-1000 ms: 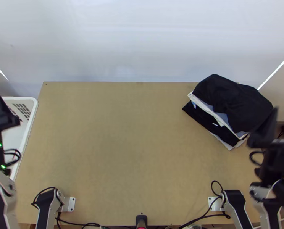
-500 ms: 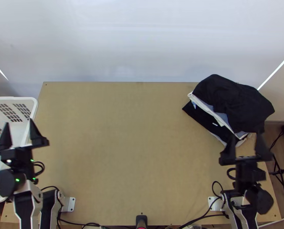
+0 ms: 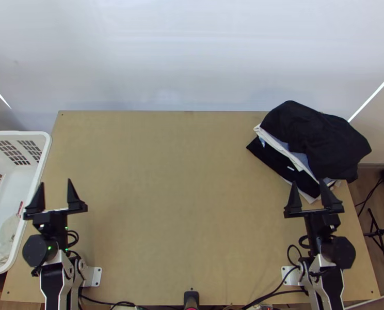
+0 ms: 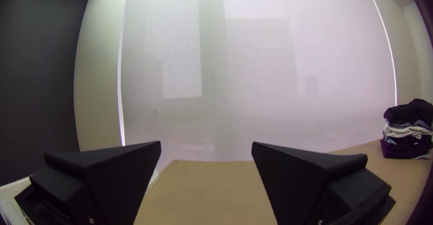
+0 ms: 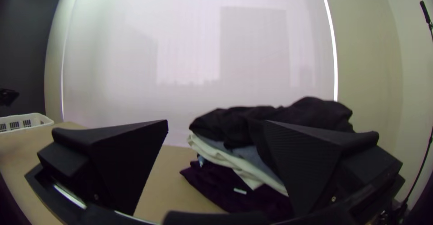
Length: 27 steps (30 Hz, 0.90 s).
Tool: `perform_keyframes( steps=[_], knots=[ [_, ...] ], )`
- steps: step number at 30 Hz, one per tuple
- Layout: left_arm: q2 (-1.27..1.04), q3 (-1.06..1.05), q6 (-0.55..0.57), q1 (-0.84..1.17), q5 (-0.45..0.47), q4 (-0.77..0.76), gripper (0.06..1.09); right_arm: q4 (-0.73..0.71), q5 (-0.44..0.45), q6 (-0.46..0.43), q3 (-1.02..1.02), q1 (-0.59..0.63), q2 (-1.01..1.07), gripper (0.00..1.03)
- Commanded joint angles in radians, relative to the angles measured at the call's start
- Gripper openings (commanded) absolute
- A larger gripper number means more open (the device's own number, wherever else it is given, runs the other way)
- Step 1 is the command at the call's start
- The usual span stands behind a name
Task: Fold the t-shirt
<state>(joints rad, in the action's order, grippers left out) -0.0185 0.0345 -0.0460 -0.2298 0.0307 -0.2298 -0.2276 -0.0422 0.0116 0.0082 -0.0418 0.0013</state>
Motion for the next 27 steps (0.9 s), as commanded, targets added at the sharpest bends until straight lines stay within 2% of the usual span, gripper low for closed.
perform_keyframes(
  steps=[1,5,27],
  knots=[
    [0.02,-0.036,0.055,0.017,0.0,0.195,1.04,0.228,0.007,-0.016,-0.001,0.112,-0.003,0.98],
    [0.019,-0.031,0.106,0.006,-0.002,0.238,1.04,0.229,0.016,-0.015,-0.001,0.166,-0.003,0.98],
    [0.019,-0.031,0.107,0.006,-0.002,0.236,1.04,0.229,0.016,-0.015,-0.001,0.164,-0.003,0.98]
  ],
)
